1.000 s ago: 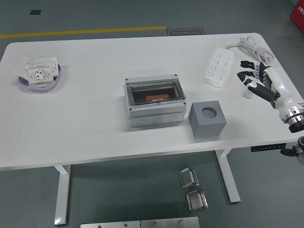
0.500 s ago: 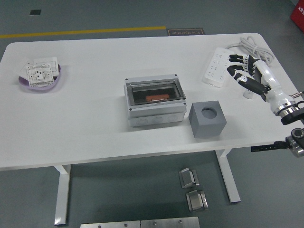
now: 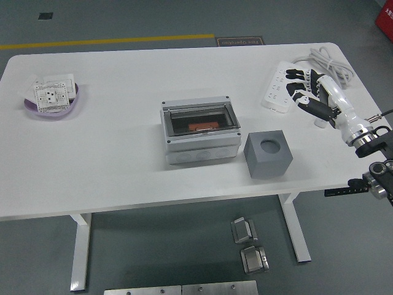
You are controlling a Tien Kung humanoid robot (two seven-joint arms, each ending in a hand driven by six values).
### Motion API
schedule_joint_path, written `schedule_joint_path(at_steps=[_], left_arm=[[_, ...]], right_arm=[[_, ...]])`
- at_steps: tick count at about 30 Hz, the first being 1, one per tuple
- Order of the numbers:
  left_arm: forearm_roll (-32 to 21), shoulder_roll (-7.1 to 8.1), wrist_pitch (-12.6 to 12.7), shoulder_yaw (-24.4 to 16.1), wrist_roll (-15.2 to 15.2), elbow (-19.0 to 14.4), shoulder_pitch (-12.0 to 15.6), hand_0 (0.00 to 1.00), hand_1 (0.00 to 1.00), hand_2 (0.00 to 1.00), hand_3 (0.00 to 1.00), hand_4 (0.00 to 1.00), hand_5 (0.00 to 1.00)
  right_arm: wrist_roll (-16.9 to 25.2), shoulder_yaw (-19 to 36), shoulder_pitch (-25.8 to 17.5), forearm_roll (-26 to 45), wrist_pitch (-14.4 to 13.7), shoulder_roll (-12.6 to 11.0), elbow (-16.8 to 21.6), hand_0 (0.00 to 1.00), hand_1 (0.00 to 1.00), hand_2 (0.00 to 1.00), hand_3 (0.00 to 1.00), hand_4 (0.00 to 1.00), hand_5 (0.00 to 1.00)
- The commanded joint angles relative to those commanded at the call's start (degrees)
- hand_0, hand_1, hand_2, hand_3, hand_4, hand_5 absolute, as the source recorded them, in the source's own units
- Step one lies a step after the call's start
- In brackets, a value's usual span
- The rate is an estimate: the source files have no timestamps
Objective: Pick up the cylinder from the cube,place it in the box,flap close box
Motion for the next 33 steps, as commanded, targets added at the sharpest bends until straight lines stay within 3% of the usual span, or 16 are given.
schedule_joint_path(at_steps=[16, 33], left_arm=[[-1.9, 0.81, 0.1, 2.2, -0.1, 0.3, -0.5, 0.723, 0.709, 0.646, 0.673, 0.649, 0.293], [-5.1, -0.27, 0.1, 4.8, 0.0, 0.3, -0.3, 0.727, 0.714, 0.659, 0.688, 0.677, 0.327]], right_arm=[[0.2, 5.4, -4.1, -0.6, 0.1, -1.9, 0.7, 0.793, 0.725, 0.774, 0.744, 0.645, 0.463], [-0.1, 10.6, -6.7, -1.0, -0.2, -1.7, 1.0, 0.785, 0.724, 0.714, 0.725, 0.645, 0.456]])
